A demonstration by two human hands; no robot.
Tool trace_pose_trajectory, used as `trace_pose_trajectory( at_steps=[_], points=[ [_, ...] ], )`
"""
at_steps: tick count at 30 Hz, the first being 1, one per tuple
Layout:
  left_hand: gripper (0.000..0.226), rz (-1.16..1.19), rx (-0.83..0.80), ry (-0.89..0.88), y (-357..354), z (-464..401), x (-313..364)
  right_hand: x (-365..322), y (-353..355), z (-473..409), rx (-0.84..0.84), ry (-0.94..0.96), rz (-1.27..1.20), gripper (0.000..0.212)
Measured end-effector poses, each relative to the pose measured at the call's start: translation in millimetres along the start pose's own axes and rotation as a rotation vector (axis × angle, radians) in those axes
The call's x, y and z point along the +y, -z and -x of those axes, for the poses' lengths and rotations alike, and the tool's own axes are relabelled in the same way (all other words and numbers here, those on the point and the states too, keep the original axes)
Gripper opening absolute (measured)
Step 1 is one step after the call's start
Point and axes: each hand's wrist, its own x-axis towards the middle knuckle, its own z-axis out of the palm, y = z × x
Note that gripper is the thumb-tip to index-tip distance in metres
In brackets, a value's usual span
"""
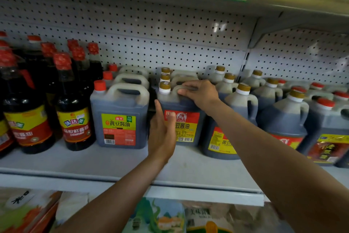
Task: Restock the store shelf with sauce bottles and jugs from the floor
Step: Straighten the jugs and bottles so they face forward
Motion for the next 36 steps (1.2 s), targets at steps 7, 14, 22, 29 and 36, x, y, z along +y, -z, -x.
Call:
trace_pose_trajectory(
  at_steps=[7,14,22,29,36],
  points=[
    [0.066,-0.002,-0.010,0.012,3.6,6.8,6.5,-3.1,1.0,5.5,-0.006,0.016,-0.025,0.045],
    [0.073,-0.036,0.004,-0.005,3.9,12.7,6.7,-4.3,2.2,11.6,-0.002,0.013,-0.025,0.046],
    [0.074,-0.069,0.032,0.006,3.9,17.7,9.1,-2.9,-1.1,14.2,0.001,0.027,-0.031,0.046],
    [0.074,-0.031,0.023,0.019,4.4,20.2,11.0,-4.0,1.4,14.8,-0.023,0.042,-0.054,0.041],
    [0.077,-0.114,0.031,-0.058,20.8,-2.5,36.9,-18.1,33.7,-11.0,-0.019,0.030,-0.198,0.039]
  ],
)
